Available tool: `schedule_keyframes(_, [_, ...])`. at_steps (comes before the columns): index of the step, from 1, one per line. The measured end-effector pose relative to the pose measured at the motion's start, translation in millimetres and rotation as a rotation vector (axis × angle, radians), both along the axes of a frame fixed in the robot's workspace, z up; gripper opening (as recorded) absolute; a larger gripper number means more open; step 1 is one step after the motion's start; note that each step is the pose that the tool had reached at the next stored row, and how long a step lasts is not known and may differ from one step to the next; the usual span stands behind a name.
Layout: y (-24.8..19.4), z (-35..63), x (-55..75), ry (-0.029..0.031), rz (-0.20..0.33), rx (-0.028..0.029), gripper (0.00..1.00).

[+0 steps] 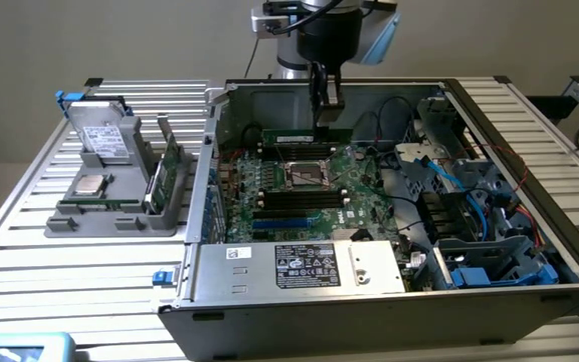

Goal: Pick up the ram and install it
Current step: 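Pick up the ram and move it above insertion slot, then insert the ram into the slot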

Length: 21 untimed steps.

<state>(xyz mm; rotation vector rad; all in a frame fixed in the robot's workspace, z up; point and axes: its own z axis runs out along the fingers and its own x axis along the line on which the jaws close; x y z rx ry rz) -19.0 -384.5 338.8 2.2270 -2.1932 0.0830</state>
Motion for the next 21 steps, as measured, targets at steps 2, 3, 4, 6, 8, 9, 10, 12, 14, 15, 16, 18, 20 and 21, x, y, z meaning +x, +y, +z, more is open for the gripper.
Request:
schedule_keyframes(2, [0.0, -1.7, 0.0, 0.0, 0.0, 0.0, 0.13])
schedule_keyframes(3, [0.0, -3.0, 0.0, 0.0, 0.0, 0.0, 0.13])
schedule_keyframes(4, [0.0, -4.6, 0.0, 0.0, 0.0, -0.0001, 0.13])
schedule_keyframes(6, [0.0, -8.2, 0.0, 0.0, 0.0, -0.0001, 0.13])
schedule_keyframes(8, [0.0, -11.8, 0.0, 0.0, 0.0, -0.0001, 0.13])
schedule_keyframes(9, [0.0, -13.3, 0.0, 0.0001, 0.0, -0.0005, 0.13])
schedule_keyframes(10, [0.0, -14.7, 0.0, 0.0, 0.0, -0.0018, 0.13])
schedule_keyframes(12, [0.0, -16.9, -0.1, 0.0001, 0.0, -0.0084, 0.13])
schedule_keyframes(14, [0.0, -18.4, 0.0, 0.0001, 0.0, -0.0193, 0.13])
schedule_keyframes(15, [0.0, -19.2, 0.0, 0.0, 0.0, -0.0251, 0.13])
schedule_keyframes(16, [0.0, -20.1, 0.0, 0.0, 0.0, -0.0302, 0.13])
schedule_keyframes(18, [0.0, -22.3, 0.0, -0.0001, 0.0, -0.033, 0.13])
schedule_keyframes(20, [0.0, -24.3, 0.0, -0.0015, 0.0, -0.0332, 0.13])
schedule_keyframes(21, [0.0, -25.8, 0.0, -0.0016, 0.0, -0.0331, 0.13])
